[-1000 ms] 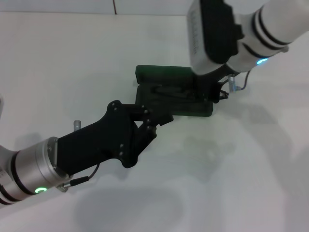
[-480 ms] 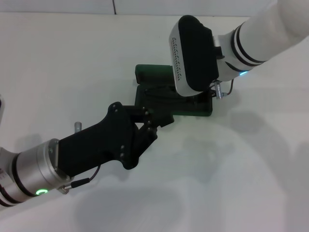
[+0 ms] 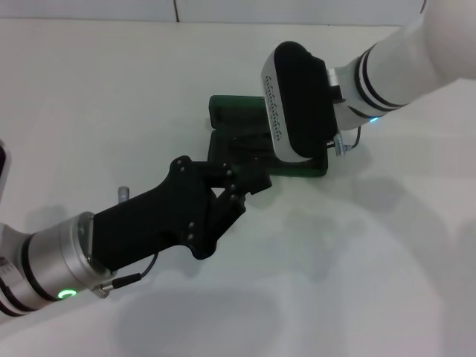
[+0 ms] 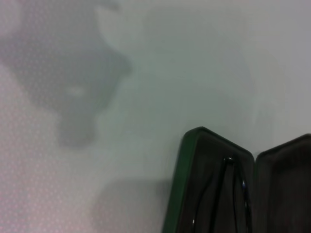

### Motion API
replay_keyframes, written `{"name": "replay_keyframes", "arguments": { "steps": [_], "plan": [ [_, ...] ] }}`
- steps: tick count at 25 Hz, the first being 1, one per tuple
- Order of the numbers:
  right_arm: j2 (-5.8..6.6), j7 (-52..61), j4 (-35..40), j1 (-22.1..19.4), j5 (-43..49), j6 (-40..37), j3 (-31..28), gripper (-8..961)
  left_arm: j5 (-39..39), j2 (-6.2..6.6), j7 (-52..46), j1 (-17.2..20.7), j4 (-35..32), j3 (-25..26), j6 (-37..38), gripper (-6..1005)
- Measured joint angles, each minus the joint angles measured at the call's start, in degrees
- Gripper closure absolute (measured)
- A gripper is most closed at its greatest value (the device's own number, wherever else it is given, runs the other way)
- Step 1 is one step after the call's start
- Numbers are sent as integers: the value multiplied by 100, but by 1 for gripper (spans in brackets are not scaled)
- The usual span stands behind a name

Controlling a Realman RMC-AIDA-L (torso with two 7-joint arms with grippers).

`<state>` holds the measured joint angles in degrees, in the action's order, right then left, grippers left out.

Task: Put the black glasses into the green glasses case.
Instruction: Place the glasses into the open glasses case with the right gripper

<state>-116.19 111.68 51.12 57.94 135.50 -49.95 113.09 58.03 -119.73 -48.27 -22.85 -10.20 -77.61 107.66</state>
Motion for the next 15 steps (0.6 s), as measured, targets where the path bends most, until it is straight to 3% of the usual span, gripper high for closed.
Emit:
{"name": "replay_keyframes", "arguments": {
  "steps": [15],
  "plan": [
    [0, 321, 163, 5, 8, 90, 152, 715, -20, 3, -49, 39, 0, 18, 9, 975]
  ]
}}
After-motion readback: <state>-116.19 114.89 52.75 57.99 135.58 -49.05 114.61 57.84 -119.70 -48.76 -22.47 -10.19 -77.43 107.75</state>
